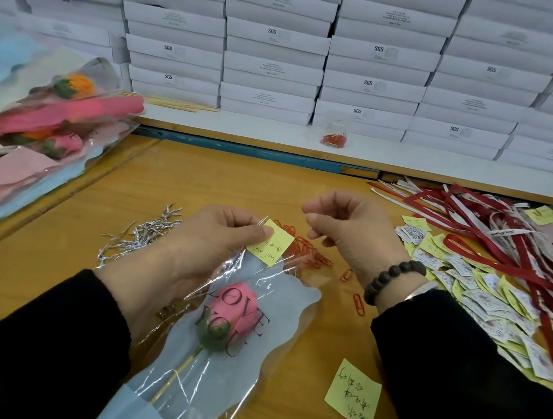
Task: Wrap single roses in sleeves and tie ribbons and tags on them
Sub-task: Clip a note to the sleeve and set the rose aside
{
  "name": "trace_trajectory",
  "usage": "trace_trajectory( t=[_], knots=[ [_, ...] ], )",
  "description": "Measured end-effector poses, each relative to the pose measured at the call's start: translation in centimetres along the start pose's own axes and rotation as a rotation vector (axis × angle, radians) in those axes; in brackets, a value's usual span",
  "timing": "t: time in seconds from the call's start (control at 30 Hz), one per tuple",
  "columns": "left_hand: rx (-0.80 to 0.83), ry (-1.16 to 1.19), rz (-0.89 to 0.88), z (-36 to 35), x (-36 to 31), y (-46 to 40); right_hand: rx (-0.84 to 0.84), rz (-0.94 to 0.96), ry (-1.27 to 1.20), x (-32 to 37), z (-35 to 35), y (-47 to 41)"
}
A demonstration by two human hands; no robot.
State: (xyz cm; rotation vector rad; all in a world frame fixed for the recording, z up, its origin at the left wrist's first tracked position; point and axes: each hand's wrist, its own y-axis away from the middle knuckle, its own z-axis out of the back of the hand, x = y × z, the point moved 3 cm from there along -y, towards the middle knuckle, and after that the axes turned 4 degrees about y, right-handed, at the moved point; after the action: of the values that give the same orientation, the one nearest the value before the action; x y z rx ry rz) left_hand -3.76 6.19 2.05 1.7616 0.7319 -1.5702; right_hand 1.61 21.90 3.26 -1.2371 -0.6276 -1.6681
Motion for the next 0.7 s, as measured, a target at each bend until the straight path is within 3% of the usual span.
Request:
trace_trajectory(
  t=[0.1, 0.3, 0.53, 0.7],
  knots=[
    [-0.038, 0.019, 0.032, 0.9, -0.1, -0.1, 0.069, 0.025, 0.318, -0.3, 0.5, -0.1],
    [-0.054, -0.009, 0.028, 0.7, 0.2, -0.2, 0.169, -0.032, 0.612, -1.8, 0.1, -0.4],
    [-0.028, -0.026, 0.007, 0.4, 0.2, -0.1, 0.175, -0.015, 0.599, -2.0, -0.4, -0.5],
    [-0.033, -0.016, 0.014, 0.5, 0.3, -0.2, 0.117, -0.059, 0.404, -2.2, 0.1, -0.5]
  ],
)
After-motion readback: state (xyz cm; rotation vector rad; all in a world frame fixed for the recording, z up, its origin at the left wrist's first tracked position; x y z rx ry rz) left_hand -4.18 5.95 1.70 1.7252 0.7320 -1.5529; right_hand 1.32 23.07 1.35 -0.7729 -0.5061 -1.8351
